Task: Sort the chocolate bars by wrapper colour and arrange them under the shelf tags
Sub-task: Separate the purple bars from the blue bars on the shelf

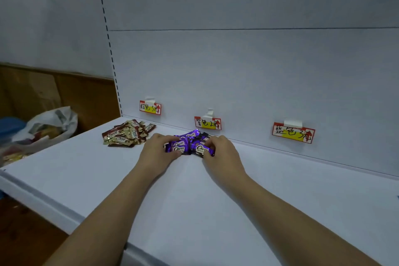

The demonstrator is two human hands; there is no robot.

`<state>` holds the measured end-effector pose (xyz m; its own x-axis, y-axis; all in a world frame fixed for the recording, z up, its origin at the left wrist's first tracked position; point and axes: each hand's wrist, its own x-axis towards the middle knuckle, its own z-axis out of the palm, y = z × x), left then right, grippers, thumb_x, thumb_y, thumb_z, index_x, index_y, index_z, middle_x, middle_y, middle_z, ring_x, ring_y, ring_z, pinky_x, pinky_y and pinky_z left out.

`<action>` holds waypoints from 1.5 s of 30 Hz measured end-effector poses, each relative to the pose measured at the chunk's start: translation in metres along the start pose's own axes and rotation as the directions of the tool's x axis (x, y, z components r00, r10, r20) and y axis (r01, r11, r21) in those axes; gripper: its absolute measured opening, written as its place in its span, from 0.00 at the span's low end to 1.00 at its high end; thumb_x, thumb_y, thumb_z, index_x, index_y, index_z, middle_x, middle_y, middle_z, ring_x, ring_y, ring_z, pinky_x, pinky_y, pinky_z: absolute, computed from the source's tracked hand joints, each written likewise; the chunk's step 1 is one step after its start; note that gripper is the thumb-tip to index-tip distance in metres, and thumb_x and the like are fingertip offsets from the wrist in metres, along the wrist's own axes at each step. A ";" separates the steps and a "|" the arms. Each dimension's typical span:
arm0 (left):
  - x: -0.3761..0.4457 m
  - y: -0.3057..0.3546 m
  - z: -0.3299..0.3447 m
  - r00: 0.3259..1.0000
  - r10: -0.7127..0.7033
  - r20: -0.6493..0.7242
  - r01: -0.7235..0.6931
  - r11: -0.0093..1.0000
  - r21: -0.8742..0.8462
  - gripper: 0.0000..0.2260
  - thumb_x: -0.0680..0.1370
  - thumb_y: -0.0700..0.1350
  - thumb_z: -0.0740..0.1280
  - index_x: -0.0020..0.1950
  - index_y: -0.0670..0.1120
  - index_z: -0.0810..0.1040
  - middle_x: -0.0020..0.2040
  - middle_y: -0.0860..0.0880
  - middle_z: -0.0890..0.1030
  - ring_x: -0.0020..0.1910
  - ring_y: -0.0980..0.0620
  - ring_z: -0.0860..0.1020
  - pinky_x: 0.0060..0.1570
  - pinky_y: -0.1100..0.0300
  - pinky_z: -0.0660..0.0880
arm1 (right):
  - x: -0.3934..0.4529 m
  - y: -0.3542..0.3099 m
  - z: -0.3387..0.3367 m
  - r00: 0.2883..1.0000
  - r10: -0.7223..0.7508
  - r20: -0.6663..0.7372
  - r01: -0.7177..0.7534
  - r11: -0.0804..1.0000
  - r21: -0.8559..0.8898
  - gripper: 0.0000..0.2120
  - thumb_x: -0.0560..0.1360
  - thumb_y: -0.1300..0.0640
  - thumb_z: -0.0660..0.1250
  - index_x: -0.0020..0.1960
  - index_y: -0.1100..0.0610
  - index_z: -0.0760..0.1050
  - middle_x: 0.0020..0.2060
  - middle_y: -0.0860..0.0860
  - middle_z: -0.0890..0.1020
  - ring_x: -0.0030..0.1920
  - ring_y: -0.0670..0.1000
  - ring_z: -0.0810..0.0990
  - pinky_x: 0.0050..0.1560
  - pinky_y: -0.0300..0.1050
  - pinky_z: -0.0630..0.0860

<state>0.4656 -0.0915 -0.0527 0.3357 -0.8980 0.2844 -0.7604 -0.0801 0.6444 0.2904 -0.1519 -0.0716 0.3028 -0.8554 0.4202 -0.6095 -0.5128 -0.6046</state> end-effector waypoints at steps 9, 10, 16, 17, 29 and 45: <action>-0.006 -0.005 0.003 0.995 0.057 -0.076 -0.052 0.996 0.070 0.20 0.74 0.50 0.72 0.65 0.52 0.77 0.61 0.47 0.75 0.63 0.47 0.70 0.59 0.51 0.71 | -0.003 0.009 0.001 0.996 -0.048 -0.078 0.049 0.999 0.003 0.03 0.76 0.56 0.62 0.48 0.51 0.74 0.46 0.46 0.73 0.49 0.48 0.71 0.46 0.43 0.67; -0.007 -0.004 0.004 0.993 0.067 -0.096 -0.058 0.994 0.097 0.19 0.75 0.51 0.71 0.65 0.52 0.77 0.61 0.48 0.75 0.62 0.48 0.70 0.58 0.52 0.71 | -0.003 0.009 -0.001 0.996 -0.051 -0.078 0.052 0.999 0.006 0.02 0.76 0.55 0.62 0.47 0.50 0.74 0.46 0.46 0.73 0.49 0.48 0.72 0.46 0.44 0.68; -0.031 0.028 0.006 0.983 0.164 -0.079 -0.119 0.907 0.404 0.19 0.78 0.58 0.61 0.66 0.54 0.75 0.65 0.51 0.75 0.65 0.50 0.68 0.61 0.52 0.66 | -0.018 0.004 -0.036 1.000 0.016 0.020 -0.016 0.999 -0.046 0.09 0.77 0.54 0.62 0.54 0.54 0.77 0.51 0.50 0.77 0.55 0.50 0.73 0.50 0.44 0.70; -0.036 0.037 0.008 0.985 0.166 -0.046 -0.133 0.900 0.414 0.20 0.78 0.59 0.60 0.67 0.55 0.73 0.66 0.52 0.74 0.65 0.50 0.68 0.62 0.51 0.65 | -0.020 0.006 -0.047 0.998 0.035 0.055 -0.031 0.997 -0.065 0.11 0.78 0.53 0.62 0.57 0.54 0.77 0.53 0.50 0.77 0.56 0.51 0.73 0.52 0.43 0.70; -0.099 0.200 0.073 0.937 0.201 0.285 -0.270 0.935 0.229 0.25 0.77 0.67 0.54 0.70 0.58 0.71 0.71 0.52 0.70 0.70 0.50 0.67 0.66 0.48 0.65 | -0.107 0.068 -0.220 0.957 0.120 0.266 -0.060 0.972 -0.226 0.15 0.80 0.45 0.56 0.60 0.46 0.77 0.59 0.42 0.79 0.54 0.46 0.77 0.56 0.46 0.73; -0.125 0.375 0.241 0.894 0.336 0.296 -0.324 0.942 -0.088 0.12 0.79 0.51 0.63 0.61 0.54 0.78 0.60 0.53 0.79 0.53 0.53 0.77 0.53 0.56 0.75 | -0.156 0.220 -0.415 0.988 0.155 -0.023 -0.157 0.974 -0.163 0.06 0.78 0.50 0.64 0.50 0.47 0.80 0.44 0.43 0.81 0.43 0.44 0.79 0.39 0.38 0.74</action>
<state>0.0045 -0.1137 -0.0172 -0.1194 -0.9580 0.2606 -0.7759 0.2538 0.5776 -0.1951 -0.1013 0.0106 0.1878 -0.9228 0.3363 -0.7607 -0.3533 -0.5445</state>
